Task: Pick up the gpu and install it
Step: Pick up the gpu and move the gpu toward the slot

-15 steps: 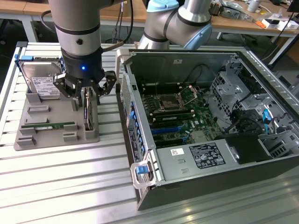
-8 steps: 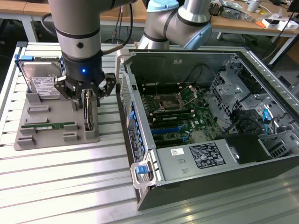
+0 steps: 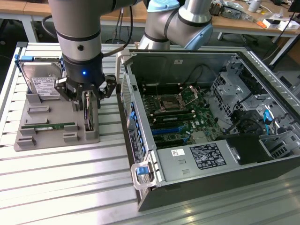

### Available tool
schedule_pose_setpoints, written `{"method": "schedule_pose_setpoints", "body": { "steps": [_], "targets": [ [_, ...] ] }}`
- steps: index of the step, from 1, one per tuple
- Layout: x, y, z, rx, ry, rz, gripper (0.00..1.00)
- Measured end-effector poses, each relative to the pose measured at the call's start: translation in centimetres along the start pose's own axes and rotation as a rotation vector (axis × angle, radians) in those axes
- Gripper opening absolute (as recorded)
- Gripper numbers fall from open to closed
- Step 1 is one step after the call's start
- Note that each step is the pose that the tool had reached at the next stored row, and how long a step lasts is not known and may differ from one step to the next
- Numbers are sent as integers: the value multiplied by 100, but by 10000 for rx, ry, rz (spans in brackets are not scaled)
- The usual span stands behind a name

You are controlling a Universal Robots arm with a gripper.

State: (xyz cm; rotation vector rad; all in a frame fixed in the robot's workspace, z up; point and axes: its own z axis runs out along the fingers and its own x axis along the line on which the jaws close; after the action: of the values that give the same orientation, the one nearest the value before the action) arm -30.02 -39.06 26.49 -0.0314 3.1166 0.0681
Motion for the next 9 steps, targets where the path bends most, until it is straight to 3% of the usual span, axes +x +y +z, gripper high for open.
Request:
{"method": "schedule_pose_setpoints", "body": {
  "steps": [9],
  "targets": [
    [1,-3,40,0,0,0,50]
  ]
}}
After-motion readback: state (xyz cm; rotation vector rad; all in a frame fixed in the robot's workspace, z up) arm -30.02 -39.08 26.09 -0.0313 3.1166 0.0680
